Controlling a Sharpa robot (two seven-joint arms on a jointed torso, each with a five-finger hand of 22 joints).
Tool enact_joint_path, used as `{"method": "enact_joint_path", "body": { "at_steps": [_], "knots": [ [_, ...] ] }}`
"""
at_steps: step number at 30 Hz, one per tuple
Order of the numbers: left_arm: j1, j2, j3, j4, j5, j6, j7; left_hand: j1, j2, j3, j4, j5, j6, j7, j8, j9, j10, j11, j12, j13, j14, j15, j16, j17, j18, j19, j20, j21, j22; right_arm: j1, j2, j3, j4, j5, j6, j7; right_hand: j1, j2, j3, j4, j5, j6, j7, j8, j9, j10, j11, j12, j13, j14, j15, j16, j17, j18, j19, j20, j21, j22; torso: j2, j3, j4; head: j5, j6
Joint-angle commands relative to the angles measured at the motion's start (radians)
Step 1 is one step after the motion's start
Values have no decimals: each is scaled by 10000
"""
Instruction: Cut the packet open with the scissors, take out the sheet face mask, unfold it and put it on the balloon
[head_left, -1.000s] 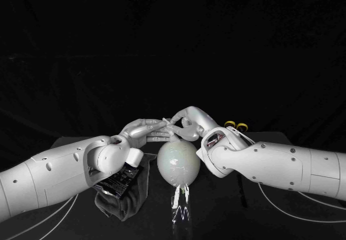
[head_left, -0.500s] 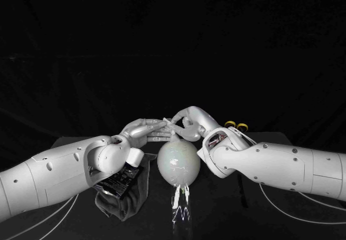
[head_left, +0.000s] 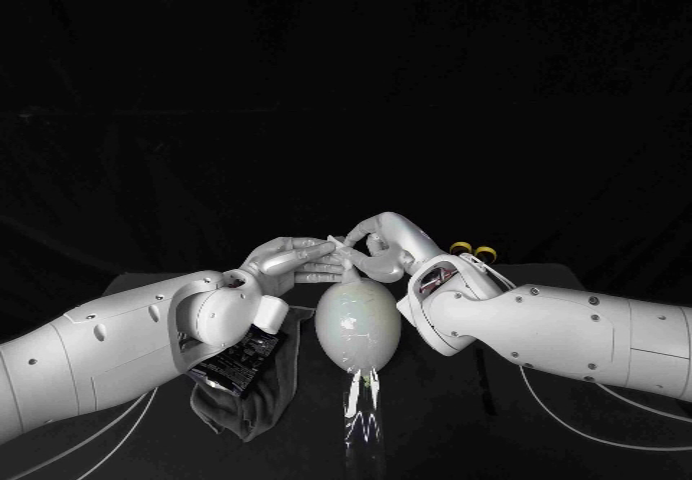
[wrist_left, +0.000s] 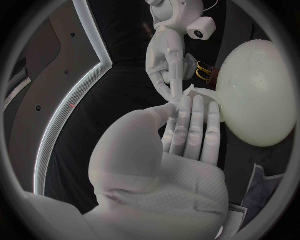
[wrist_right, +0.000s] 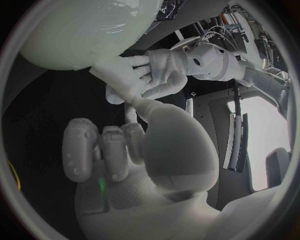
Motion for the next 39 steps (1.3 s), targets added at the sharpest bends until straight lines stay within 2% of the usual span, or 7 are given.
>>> {"method": "enact_joint_path", "body": {
  "at_steps": [1, 5, 20, 39],
  "knots": [
    [6, -16, 10, 7, -71, -55, 131, 110, 48, 43, -45, 34, 79, 14, 44, 37, 82, 22, -22, -12, -21, -35, 73, 21, 119, 18, -14, 49, 13, 5, -54, 9, -3, 254, 53, 267, -106, 32, 409, -338, 72, -110, 6, 48, 261, 456, 12, -61, 1733, 1044, 13, 36, 2627, -87, 132, -17, -66, 2049, 3, -2, -2, -4, 11],
    [4, -28, 10, 11, -81, -123, 150, 124, 68, 62, -57, 34, 81, 8, 43, 39, 87, 17, -23, -13, -33, -39, 94, 37, 120, 19, -17, 56, 14, 6, -98, 9, 7, 411, 42, 386, -336, -100, 416, -316, 91, -179, 14, 68, 270, 409, 24, -169, 1675, 1044, 26, 36, 2627, -75, 102, -5, -123, 2032, 5, 0, -1, -2, 11],
    [-2, -51, 10, 37, -163, -308, 211, 168, 84, 110, -116, 34, 92, 5, 40, 43, 98, 10, -26, -15, -71, -46, 157, 84, 127, 37, -33, 85, 25, 7, -169, 9, -13, 863, 31, 602, -327, -79, 497, -390, 94, -208, 10, 85, 277, 391, 17, -213, 1651, 1044, 22, 36, 2627, -68, 87, -3, -152, 2023, 1, -3, 1, -1, 13],
    [-8, -90, 10, 63, -229, -444, 223, 195, 119, 179, -171, 35, 120, 7, 42, 53, 124, 8, -21, -13, -110, -48, 240, 143, 132, 72, -55, 133, 43, 9, -264, 9, -40, 1353, 3, 826, -714, -146, 488, -274, 118, -329, 54, 108, 275, 356, 60, -284, 1622, 1044, 56, 36, 2627, -58, 60, 24, -207, 2008, 0, 0, -2, -1, 24]
  ]
}}
